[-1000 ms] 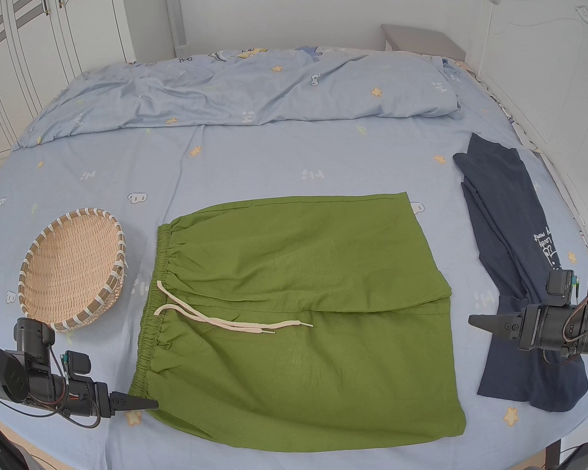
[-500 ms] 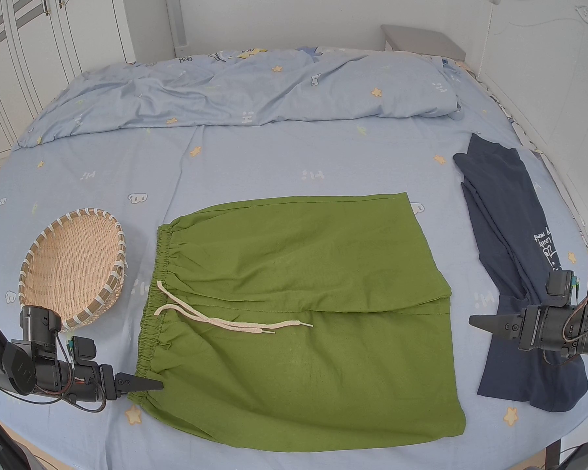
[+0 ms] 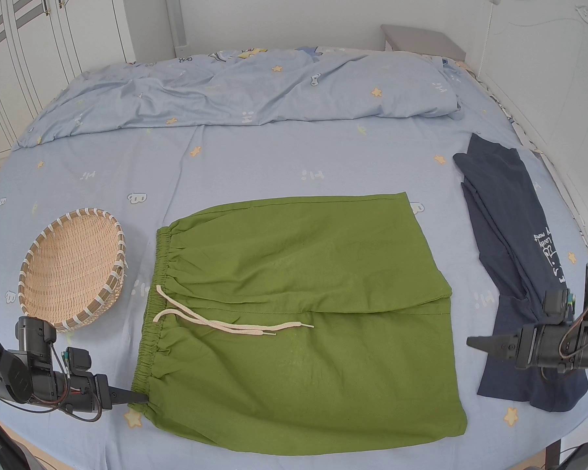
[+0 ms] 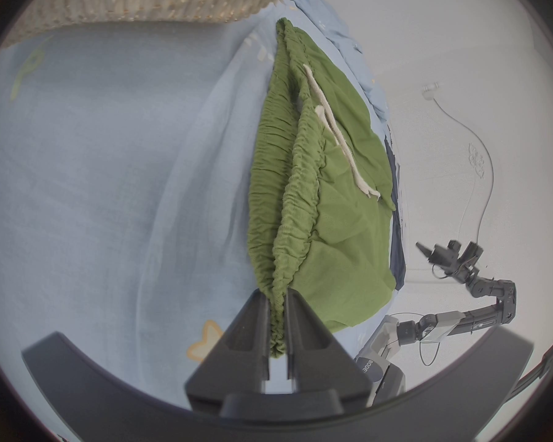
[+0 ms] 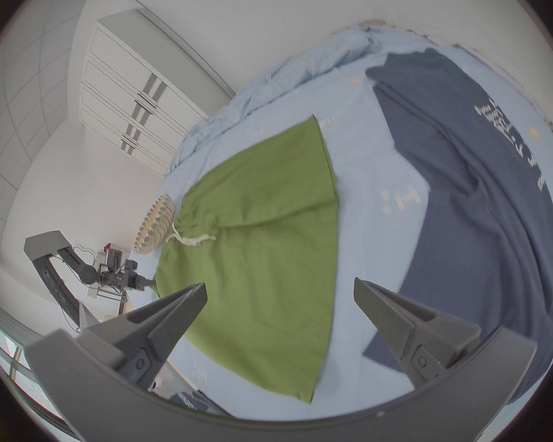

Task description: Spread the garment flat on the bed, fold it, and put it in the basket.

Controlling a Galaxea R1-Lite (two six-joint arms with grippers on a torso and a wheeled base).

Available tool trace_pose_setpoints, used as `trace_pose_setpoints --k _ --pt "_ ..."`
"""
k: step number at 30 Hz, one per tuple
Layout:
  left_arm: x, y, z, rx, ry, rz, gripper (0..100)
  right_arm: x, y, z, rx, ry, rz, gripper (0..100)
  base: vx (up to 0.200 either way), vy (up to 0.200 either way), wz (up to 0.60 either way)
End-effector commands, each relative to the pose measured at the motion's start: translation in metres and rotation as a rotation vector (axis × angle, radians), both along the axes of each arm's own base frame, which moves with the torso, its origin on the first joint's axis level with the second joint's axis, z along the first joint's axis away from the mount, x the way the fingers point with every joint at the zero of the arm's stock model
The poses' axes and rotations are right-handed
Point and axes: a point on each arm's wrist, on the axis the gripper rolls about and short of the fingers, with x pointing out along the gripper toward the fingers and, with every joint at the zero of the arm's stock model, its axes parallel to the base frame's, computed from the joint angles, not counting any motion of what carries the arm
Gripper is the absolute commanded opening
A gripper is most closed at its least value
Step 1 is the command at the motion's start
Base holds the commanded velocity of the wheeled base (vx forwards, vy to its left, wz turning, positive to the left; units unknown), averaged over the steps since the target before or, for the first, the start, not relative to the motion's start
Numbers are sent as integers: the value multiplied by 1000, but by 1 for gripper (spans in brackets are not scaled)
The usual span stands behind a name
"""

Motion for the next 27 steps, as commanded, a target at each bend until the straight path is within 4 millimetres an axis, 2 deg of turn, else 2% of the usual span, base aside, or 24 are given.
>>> trace_pose_setpoints --k 1,8,10,14,19,24,27 --pt "-13 12 4 -42 -32 57 0 -24 -5 -30 -26 132 4 100 0 0 0" --pt "-17 15 3 -64 -49 51 0 -44 -9 -47 -34 210 -3 100 0 0 0" --pt "-18 14 2 -57 -53 41 0 -58 -10 -56 -42 254 7 100 0 0 0" --pt "-18 14 3 -56 -56 41 0 -66 -10 -62 -20 300 40 100 0 0 0" --pt "-18 14 2 -58 -54 42 0 -66 -8 -64 56 338 115 100 0 0 0" --pt "-18 14 3 -57 -58 42 0 -53 -5 -82 73 476 178 100 0 0 0" --pt "-18 14 3 -54 -61 41 0 -48 -4 -91 65 486 189 100 0 0 0"
